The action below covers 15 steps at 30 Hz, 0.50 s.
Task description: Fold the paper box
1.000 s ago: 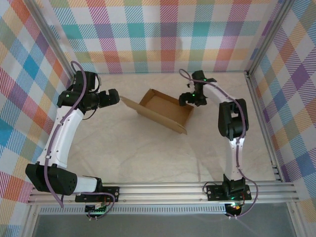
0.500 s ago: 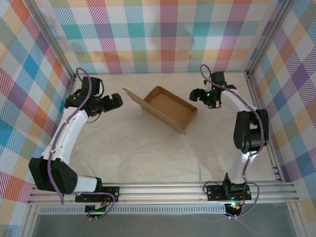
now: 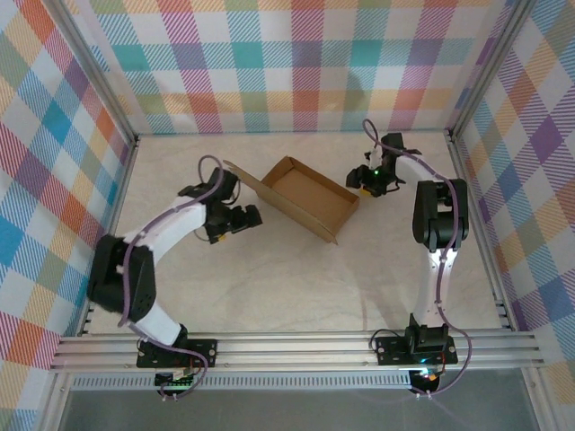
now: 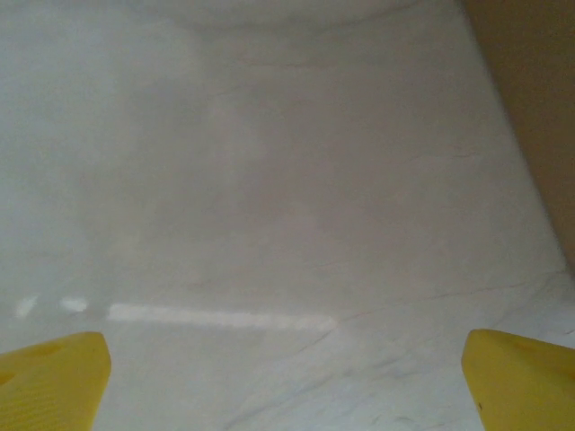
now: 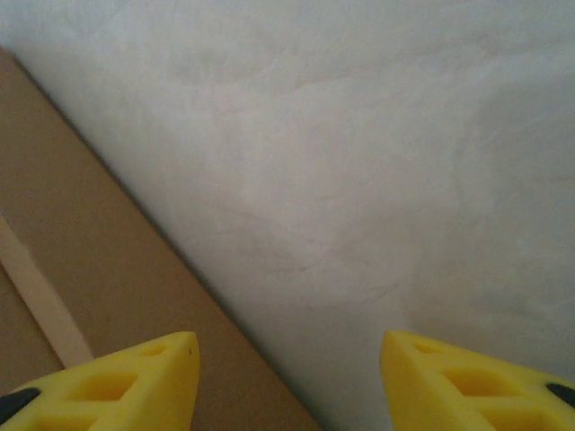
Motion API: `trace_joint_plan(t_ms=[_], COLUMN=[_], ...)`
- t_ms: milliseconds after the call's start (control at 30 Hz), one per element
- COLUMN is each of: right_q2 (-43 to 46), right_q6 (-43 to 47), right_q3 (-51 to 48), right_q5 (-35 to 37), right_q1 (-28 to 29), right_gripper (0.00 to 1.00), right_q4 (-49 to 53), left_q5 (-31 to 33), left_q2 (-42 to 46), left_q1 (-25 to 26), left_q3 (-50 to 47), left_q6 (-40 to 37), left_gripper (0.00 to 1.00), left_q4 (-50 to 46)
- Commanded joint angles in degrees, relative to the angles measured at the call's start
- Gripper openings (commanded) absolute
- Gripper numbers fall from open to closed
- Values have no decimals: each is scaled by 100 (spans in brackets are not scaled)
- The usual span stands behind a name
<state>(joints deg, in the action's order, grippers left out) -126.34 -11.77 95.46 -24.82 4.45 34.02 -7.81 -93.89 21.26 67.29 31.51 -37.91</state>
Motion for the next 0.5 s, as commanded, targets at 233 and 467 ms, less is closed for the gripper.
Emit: trace_joint_plan(t_ms=[233,467], right_q2=[1355,2158], right_q6=[246,-75], right_q3=[-1953,-3246], right_q5=[-627,-779], right_q1=[43,235], right_gripper=[57,59], right_q4=[-439,-1008], left_q5=[-330,-494], left_q2=[-1376,-2087], left_q1=[-28,-265], left_q3=[1840,2937], left_q6=[-568,-923], left_gripper=[100,100], left_q4=[14,-392])
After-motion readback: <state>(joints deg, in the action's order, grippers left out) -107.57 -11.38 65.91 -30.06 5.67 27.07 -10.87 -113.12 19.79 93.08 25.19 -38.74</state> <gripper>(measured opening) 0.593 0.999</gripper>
